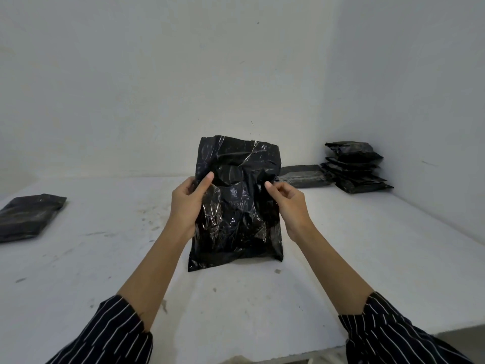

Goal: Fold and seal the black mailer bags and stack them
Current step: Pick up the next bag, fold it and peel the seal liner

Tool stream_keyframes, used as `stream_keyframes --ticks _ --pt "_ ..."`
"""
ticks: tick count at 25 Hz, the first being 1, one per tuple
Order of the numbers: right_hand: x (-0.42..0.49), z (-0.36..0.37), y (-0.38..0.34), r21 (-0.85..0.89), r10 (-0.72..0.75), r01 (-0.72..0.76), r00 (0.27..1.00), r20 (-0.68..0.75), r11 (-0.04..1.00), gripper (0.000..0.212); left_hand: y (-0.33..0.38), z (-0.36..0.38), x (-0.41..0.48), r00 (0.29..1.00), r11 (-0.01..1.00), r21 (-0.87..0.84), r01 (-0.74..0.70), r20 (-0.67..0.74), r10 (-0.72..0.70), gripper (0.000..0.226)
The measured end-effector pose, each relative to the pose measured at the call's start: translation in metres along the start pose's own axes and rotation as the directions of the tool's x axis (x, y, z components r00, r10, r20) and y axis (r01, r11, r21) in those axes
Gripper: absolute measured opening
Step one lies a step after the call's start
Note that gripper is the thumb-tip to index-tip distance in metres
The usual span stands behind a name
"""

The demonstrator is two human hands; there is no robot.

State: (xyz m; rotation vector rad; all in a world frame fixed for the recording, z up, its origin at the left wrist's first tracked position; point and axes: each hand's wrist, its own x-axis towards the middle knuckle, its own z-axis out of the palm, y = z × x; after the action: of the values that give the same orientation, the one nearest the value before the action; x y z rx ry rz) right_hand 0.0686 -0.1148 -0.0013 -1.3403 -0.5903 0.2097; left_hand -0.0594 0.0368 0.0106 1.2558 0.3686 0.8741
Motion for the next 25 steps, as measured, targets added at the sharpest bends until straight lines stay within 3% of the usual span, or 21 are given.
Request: stream_keyframes --ticks 5,9,16,25 --pt "0.001 -0.005 -0.003 -0.016 -0.148 0.148 0.981 -0.128 0.989 0.036 0.003 0.008 0.005 0.98 0.986 0.099 -0.132 -0.136 0.145 0.028" --pt "-0.001 -0.014 -0.003 -0.047 -0.169 0.164 0.975 -0.147 0.985 0.027 0.002 0.012 0.005 0.958 0.971 0.146 -0.19 -0.189 0.216 0.04" --pt "-0.005 -0.03 0.001 -0.035 -0.108 0.108 0.994 0.001 0.994 0.018 0.005 0.019 0.002 0.944 0.973 0.107 -0.204 -0.241 0.224 0.048" --pt "-0.011 -0.027 0.0 -0.022 -0.1 0.099 0.994 -0.041 0.995 0.018 0.004 0.015 0.008 0.946 0.98 0.101 -0.171 -0.261 0.192 0.031"
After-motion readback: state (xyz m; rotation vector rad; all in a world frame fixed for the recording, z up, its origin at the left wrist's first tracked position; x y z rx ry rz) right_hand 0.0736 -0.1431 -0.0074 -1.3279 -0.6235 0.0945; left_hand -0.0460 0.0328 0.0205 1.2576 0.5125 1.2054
